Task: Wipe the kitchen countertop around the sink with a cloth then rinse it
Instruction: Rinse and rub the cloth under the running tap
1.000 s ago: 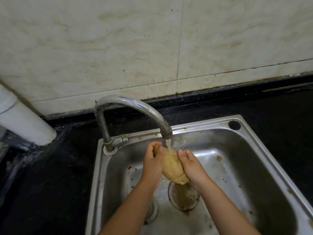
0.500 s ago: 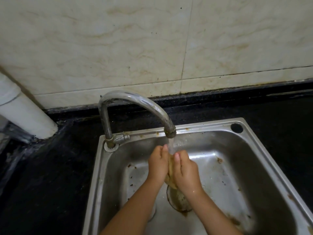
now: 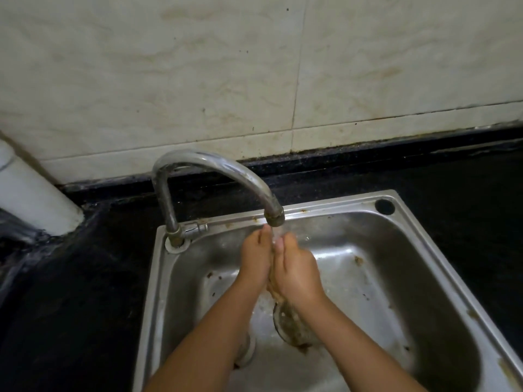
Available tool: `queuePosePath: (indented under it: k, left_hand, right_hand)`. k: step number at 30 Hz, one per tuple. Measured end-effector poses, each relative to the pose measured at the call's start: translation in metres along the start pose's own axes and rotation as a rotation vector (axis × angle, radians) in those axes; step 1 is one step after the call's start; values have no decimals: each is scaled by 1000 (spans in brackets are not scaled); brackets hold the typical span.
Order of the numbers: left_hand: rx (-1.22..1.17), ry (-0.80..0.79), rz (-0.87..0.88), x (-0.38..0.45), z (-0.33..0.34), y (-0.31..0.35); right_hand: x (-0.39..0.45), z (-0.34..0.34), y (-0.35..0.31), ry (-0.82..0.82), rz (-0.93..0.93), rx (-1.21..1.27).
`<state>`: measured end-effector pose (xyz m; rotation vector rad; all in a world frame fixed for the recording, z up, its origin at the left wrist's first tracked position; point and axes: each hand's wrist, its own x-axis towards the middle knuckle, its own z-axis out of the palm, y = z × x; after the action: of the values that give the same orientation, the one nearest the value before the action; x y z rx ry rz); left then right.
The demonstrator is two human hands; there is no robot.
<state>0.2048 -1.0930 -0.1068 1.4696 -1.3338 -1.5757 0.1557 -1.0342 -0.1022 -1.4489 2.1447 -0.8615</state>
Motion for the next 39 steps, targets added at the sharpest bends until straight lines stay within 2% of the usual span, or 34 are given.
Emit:
queuePosePath:
  k: [5,9,12,16,18,23,25,27,30,32,34,36,39]
  left_hand:
    - [101,-97,123,-16,15,2]
    - [57,-65,34,-7,7,-5]
    - [8,-45,-28,-4,6,-13]
    - [89,-78,60,-18,14,-10]
    - [2,-99,23,-22,10,-8]
    - [-250,-94,-205,-9,-5,-10]
    - [-449,-152,-261,-6,-15,-11]
    - [-554,-165,-233,-6,-25,-13]
    - [-459,-285,-132,-7,-33,-17]
    - [-278,-349,-70,-9,-34,-14]
    - [-158,-256,2,-9,-34,-13]
    - [-219,-134,24,-10,-33,-10]
    - [-306,-45,-81,-11,-33,-21]
  right_hand:
    - [17,-2,25,86,174,113]
    - [3,1,15,19,125,65]
    - [-9,4,7,35,46,97]
    - [9,-1,24,77,154,77]
    - [13,1,28,63,173,91]
    - [8,1,31,188,269,500]
    - [7,-6,37,120,322,718]
    - [7,-12,44,-25,378,885]
    - [8,-24,48,-338,436,897]
    - [9,-30,49,-507,460,956]
    - [10,-32,49,-535,453,926]
    - [11,-30,45,-460,452,924]
    - [13,-25,34,-308,414,1015]
